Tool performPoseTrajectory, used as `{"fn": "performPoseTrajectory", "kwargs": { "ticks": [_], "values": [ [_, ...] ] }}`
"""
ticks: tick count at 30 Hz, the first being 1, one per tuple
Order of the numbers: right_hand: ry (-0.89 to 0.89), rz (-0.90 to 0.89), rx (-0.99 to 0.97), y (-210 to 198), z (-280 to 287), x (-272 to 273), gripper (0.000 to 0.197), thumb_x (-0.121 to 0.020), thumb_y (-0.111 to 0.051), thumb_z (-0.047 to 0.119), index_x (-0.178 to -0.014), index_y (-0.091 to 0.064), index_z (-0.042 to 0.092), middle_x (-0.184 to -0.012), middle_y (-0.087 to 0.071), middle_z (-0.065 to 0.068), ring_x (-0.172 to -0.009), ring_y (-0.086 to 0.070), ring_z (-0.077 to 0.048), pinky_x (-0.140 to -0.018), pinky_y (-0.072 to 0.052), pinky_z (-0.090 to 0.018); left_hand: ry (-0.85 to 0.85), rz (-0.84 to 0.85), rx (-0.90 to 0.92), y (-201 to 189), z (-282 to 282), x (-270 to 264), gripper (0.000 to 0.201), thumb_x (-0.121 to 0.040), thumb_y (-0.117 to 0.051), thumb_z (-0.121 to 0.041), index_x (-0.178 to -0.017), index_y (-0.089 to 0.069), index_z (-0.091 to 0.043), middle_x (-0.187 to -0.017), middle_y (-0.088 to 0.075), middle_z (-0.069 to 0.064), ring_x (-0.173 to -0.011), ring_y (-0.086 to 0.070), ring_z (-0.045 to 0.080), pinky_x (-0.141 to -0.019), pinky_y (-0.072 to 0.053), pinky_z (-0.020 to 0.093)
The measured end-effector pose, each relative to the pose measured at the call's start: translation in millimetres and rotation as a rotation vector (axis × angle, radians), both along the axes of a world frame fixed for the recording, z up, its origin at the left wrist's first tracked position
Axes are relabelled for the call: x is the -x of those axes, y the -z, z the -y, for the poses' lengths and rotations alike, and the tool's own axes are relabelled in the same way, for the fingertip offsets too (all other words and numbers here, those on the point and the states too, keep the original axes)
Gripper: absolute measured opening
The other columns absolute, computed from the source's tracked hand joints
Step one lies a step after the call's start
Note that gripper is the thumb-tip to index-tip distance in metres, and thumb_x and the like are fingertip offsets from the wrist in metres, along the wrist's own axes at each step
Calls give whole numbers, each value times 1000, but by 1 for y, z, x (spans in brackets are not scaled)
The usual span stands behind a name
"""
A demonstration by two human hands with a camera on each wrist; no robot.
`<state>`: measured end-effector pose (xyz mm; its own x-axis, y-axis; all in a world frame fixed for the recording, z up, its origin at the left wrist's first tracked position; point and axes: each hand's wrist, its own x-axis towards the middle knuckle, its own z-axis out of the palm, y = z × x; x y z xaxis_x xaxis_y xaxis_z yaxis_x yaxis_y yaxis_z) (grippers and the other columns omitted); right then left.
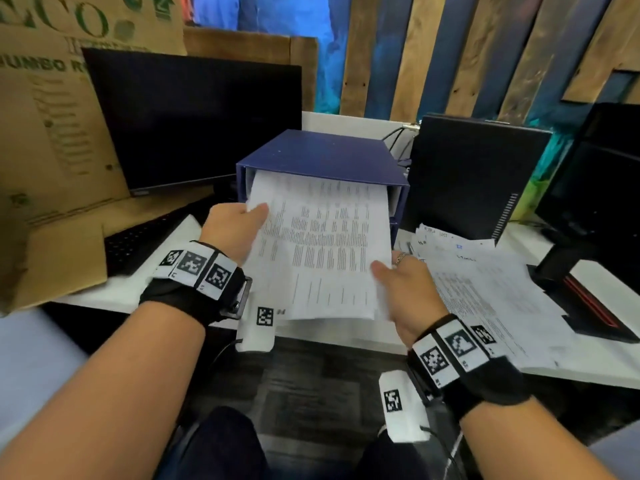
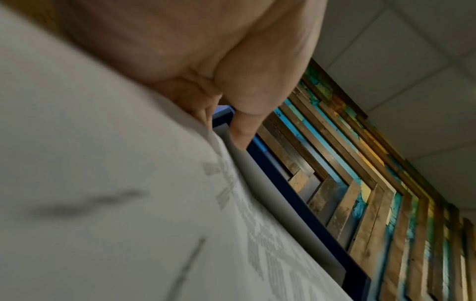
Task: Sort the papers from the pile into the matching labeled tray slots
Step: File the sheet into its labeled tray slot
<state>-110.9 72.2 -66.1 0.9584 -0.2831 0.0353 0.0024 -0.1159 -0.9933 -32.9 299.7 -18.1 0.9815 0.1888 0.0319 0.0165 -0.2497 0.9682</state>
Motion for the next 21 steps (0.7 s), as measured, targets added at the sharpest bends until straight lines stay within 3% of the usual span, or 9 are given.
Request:
{"fn": "performPoseTrajectory", "kwargs": {
  "ticks": [3,5,7,9,12,16,19,21],
  "values": [
    [100,28,40,-23,-2,-25,19,-94,-54,12,-82,-68,16,-95,-75,0,-93,-72,-25,-84,-59,-44,31,-105,86,-5,-5,5,43,-77,-64,-52,-93,-67,-12,-89,-75,9,-81,-71,28,-75,-59,40],
    [176,49,90,-37,3,-47,19,-79,-55,22,-61,-54,17,-74,-64,-2,-78,-67,-29,-70,-55,-44,127,-177,137,-1,-7,12,26,-91,-58,-39,-98,-65,-15,-81,-75,7,-66,-70,23,-56,-54,27],
    [205,72,96,-41,14,-74,16,-69,-56,28,-58,-49,18,-68,-57,-9,-71,-67,-36,-67,-59,-56,176,-142,191,5,-7,13,19,-98,-51,-23,-103,-64,-11,-67,-70,5,-49,-59,16,-43,-41,19],
    [214,63,88,-61,8,-66,22,-73,-66,26,-60,-53,14,-72,-66,-10,-76,-72,-35,-72,-59,-59,122,-47,266,9,-2,5,18,-100,-49,-14,-102,-65,-4,-59,-62,5,-42,-51,11,-39,-37,18],
    [280,96,70,-76,-6,-43,18,-87,-71,18,-74,-65,8,-76,-74,-9,-61,-74,-30,-69,-62,-46,-5,54,306,2,13,-11,18,-100,-51,-13,-93,-62,-1,-56,-63,7,-39,-51,11,-39,-40,19],
    [330,179,324,-68,-4,-31,10,-90,-68,19,-83,-70,11,-68,-74,-4,-57,-73,-16,-70,-63,-42,-116,141,243,-10,33,-37,22,-98,-55,-19,-87,-57,-1,-59,-69,12,-38,-57,13,-41,-42,20],
    [327,169,389,-68,-3,-34,8,-90,-68,15,-83,-72,14,-70,-74,0,-61,-73,-13,-73,-63,-38,-145,146,271,-12,38,-50,31,-93,-60,-21,-69,-60,-1,-61,-72,7,-57,-71,19,-58,-53,30],
    [300,210,568,-69,-5,-37,9,-91,-66,16,-88,-75,17,-78,-74,4,-75,-72,-13,-84,-59,-33,-133,148,332,-10,39,-46,32,-92,-63,-18,-62,-60,-7,-58,-71,4,-64,-74,22,-70,-60,38]
  ]
}}
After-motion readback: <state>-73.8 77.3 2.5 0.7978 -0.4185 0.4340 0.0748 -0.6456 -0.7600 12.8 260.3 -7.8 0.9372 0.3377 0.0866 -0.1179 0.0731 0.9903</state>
